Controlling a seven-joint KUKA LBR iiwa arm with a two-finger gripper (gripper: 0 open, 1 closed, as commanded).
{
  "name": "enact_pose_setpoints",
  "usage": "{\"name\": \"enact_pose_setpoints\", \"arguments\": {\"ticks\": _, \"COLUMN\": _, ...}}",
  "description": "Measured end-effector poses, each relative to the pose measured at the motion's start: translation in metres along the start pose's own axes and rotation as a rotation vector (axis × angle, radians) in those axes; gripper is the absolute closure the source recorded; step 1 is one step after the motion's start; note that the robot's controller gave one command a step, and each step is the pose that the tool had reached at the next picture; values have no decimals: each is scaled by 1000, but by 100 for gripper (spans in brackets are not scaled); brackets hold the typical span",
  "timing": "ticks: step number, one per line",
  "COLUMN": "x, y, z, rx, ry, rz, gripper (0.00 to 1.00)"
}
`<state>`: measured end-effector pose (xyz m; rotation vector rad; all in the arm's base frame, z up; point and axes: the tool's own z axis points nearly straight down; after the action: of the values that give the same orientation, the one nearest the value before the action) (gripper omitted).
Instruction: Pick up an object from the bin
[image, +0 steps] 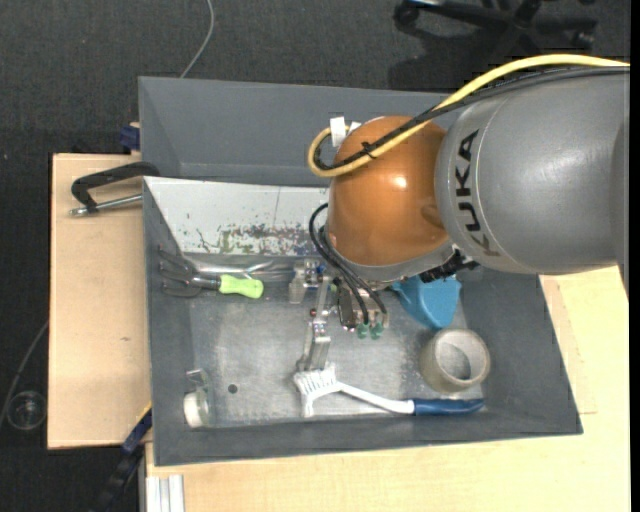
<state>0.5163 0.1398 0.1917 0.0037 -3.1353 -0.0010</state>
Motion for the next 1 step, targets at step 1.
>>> {"name": "enact_pose_setpoints", "arguments": {"ticks": 1, "x": -2, "y": -1, "z": -5, "rx": -2, "ry": -9, "rz": 3, "gripper": 0}}
